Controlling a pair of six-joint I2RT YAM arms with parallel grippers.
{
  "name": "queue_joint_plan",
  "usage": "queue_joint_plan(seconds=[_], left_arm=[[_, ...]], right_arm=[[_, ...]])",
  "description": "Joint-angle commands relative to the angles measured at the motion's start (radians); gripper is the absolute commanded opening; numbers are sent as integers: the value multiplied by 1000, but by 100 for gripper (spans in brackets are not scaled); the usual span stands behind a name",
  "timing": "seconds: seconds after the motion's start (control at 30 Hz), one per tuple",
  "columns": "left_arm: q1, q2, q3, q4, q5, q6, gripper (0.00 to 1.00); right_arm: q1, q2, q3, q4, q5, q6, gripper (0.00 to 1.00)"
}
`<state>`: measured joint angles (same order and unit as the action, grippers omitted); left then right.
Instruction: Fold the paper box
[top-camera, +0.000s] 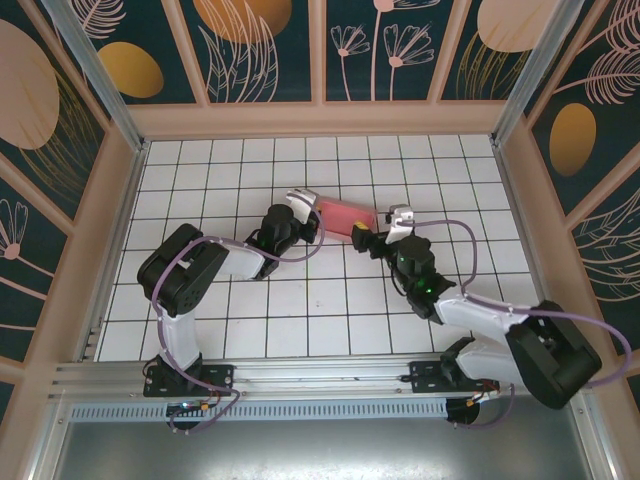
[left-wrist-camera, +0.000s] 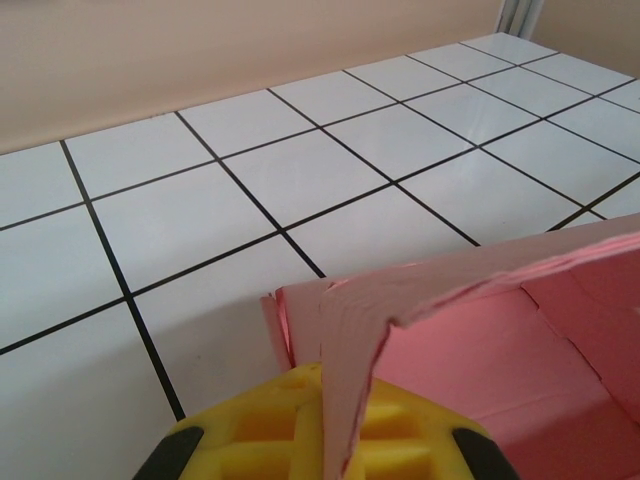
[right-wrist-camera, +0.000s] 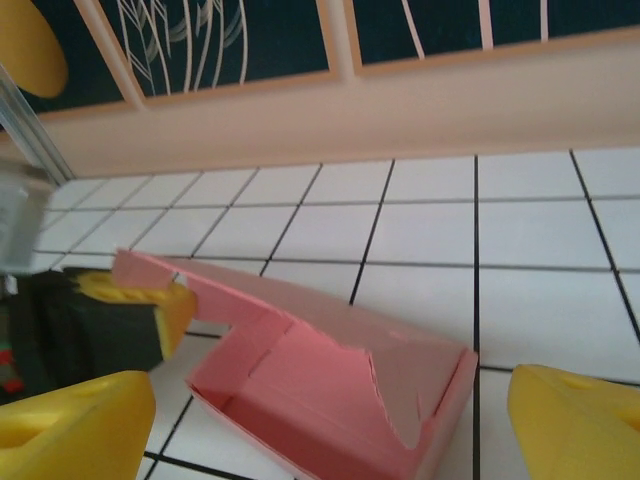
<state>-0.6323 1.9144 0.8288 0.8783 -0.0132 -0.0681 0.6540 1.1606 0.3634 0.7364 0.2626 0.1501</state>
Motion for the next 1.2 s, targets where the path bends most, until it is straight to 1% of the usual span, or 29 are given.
queue_joint_plan(seconds=[0.0,0.07,0.1,0.17,0.23,0.27,0.3,0.47,0.57,0.6,0.67,0.77,0.9,0.97,1.0,1.07,1.13,1.17], left_arm=[[-3,20,16,-13,-12,16,0],[-3,21,12,-6,-8,15,0],[-3,24,10,2,-7,14,0],[-4,28,8,10,-2,11,0],[-5,33,9,14,5,5,0],[-6,35,9,16,9,4,0],[-6,35,9,16,9,2,0],[-9,34,1,27,18,-17,1],[-10,29,0,25,25,-25,7],[-9,28,-2,27,26,-25,10],[-10,22,-17,44,21,-27,23],[-9,9,-61,113,10,-34,36],[-9,-16,-95,123,8,-46,45],[-9,-50,-134,144,11,-59,52],[-9,-68,-159,159,13,-64,54],[-11,-123,-224,205,12,-76,69],[-10,-183,-278,233,16,-85,81],[-11,-220,-296,225,27,-83,91]], right_arm=[[-8,-71,24,-65,-13,-37,91],[-21,-90,61,-102,2,-8,90],[-34,-85,97,-141,25,21,90],[-68,-62,162,-199,33,84,89],[-116,-2,267,-325,4,187,88],[-156,41,333,-398,-30,226,88],[-174,83,386,-453,-55,242,88],[-211,319,649,-706,-72,207,87],[-207,409,730,-746,-107,187,87],[-204,422,739,-747,-111,185,87],[-196,454,753,-750,-115,178,86],[-189,489,756,-754,-108,179,86],[-188,519,743,-753,-111,184,87],[-187,528,731,-746,-118,187,86],[-187,531,724,-742,-120,189,86],[-185,534,703,-729,-122,188,86],[-186,540,682,-719,-122,184,86],[-185,542,670,-711,-121,179,86]])
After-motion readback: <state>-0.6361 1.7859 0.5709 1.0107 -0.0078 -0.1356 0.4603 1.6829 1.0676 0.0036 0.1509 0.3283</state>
